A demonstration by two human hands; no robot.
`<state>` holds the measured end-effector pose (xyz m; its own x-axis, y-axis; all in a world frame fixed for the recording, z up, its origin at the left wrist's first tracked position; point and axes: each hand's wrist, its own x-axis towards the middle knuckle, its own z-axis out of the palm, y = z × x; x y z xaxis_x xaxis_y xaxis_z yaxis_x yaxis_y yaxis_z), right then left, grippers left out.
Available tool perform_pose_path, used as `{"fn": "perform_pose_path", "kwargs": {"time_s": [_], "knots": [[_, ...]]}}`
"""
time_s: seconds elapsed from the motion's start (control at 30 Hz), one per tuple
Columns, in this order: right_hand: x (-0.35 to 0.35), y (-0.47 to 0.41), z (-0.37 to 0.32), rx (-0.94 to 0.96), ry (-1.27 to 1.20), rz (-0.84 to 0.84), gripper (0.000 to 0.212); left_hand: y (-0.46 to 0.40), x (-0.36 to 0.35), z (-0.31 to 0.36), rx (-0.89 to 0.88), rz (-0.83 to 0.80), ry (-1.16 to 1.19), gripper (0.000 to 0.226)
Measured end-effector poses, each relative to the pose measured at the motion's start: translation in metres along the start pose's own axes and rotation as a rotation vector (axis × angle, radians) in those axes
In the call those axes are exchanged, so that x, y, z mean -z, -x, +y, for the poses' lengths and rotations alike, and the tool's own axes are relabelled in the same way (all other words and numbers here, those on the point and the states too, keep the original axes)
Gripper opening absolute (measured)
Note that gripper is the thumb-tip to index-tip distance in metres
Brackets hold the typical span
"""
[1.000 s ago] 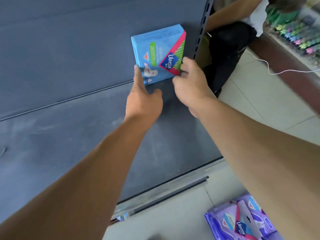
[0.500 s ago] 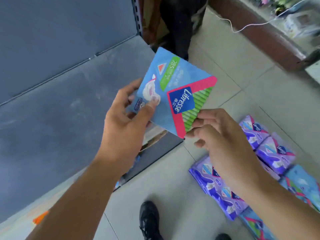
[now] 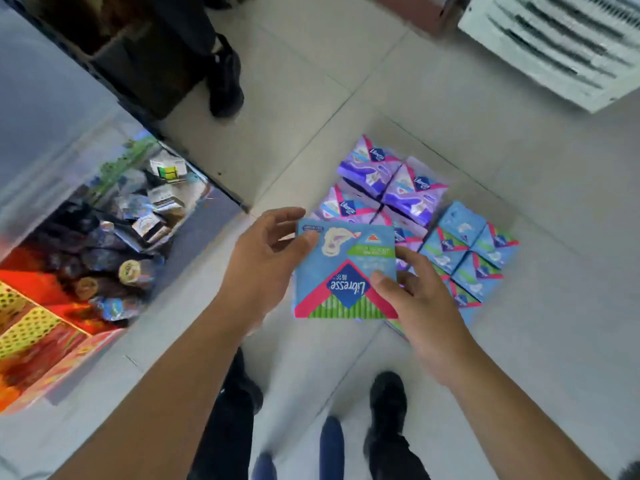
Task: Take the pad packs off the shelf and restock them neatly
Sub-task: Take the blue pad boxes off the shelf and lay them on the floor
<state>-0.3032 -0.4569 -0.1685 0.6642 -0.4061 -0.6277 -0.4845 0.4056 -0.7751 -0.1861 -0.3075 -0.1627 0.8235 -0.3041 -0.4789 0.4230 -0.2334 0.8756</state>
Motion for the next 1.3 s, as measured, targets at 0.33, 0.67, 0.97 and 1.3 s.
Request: {"fn": "perform_pose_path", "kwargs": {"time_s": [0.33, 0.67, 0.97, 1.3], "knots": [[0.173, 0.056, 0.125, -0.24, -0.128, 0.393, 0.028, 0.048, -0.164, -0.137, 0.307, -0.401, -0.315, 0.02], [0.273, -0.057, 0.331, -0.316, -0.152, 0.586, 0.017, -0.012, -0.271, -0.354, 0.168, -0.512, -0.559, 0.025], [0.326, -0.136, 0.432, -0.302, -0.176, 0.589, 0.024, -0.052, -0.32, -0.443, 0.056, -0.475, -0.697, 0.029], [0.314, -0.179, 0.452, -0.278, 0.101, 0.554, 0.031, -0.071, -0.296, -0.456, -0.114, -0.25, -0.687, 0.016]]}}
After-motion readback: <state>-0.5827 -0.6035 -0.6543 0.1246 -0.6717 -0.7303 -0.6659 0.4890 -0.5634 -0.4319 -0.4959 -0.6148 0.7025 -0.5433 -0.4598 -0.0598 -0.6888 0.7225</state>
